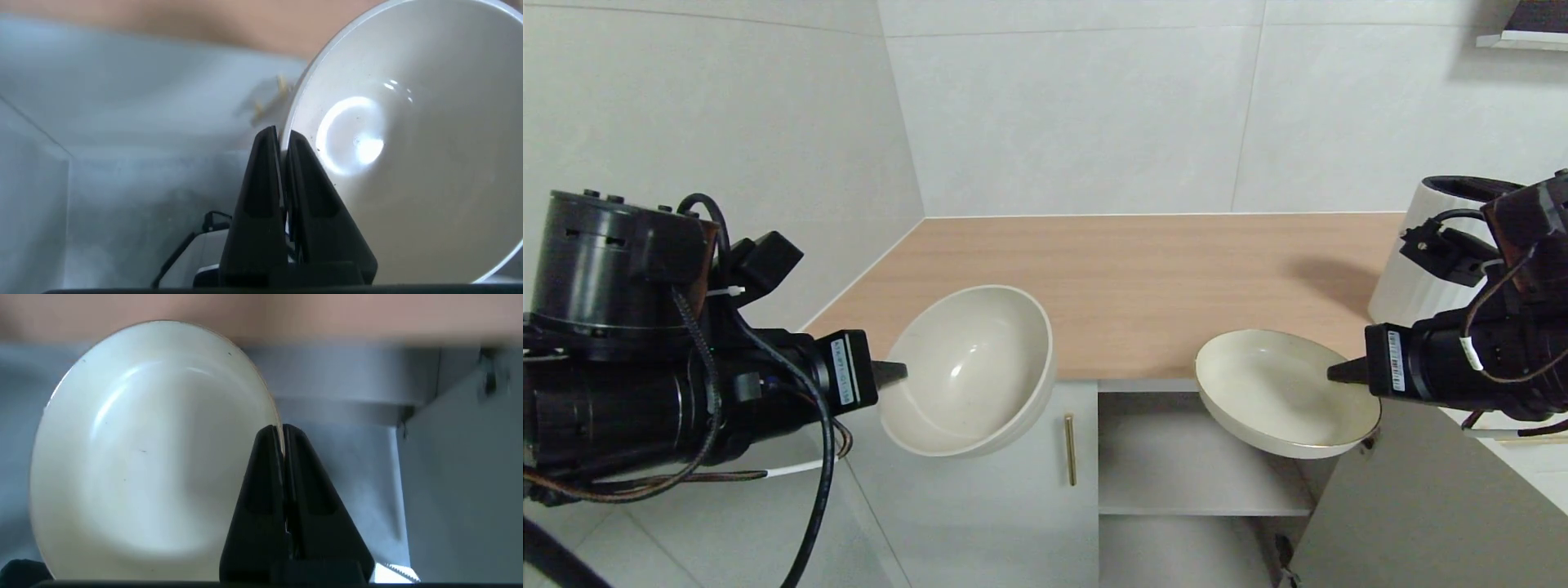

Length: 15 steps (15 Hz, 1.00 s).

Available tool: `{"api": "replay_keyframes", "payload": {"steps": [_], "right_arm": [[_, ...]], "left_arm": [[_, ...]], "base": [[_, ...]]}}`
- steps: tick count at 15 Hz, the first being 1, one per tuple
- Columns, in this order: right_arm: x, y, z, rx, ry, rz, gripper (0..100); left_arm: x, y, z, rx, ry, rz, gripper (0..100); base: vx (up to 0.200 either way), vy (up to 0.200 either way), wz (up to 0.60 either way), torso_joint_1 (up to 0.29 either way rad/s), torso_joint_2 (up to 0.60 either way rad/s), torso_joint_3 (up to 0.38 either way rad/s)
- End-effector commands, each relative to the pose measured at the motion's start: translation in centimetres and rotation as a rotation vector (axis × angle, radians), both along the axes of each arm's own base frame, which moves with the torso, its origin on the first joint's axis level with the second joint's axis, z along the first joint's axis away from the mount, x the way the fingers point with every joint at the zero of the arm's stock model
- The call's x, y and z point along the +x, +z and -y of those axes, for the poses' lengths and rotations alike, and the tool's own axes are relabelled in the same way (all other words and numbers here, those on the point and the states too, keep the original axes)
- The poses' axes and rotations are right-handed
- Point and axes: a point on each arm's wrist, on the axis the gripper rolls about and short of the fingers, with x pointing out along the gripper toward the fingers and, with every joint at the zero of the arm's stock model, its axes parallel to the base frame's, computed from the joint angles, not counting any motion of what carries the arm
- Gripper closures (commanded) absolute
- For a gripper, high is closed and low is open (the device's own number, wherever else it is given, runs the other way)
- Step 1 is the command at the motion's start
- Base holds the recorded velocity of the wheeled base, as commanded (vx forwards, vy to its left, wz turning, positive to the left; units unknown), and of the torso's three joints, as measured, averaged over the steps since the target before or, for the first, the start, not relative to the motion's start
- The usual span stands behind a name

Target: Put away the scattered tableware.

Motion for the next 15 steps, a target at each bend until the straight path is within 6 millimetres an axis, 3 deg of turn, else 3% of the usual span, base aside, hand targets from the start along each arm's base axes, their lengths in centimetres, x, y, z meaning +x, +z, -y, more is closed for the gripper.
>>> {"api": "replay_keyframes", "payload": {"steps": [1, 15], "right_arm": [[-0.1, -0.1, 0.0, -0.002, -0.001, -0.003, 100], [0.8, -1.3, -0.4, -0.026, -0.002, -0.046, 100]], "left_arm": [[0.2, -0.2, 0.1, 0.004, 0.001, -0.007, 100], [0.3, -1.2, 0.7, 0.040, -0.041, -0.040, 100]], "base": [[0.000, 0.000, 0.00, 0.000, 0.00, 0.000], [0.000, 0.000, 0.00, 0.000, 0.00, 0.000]]}}
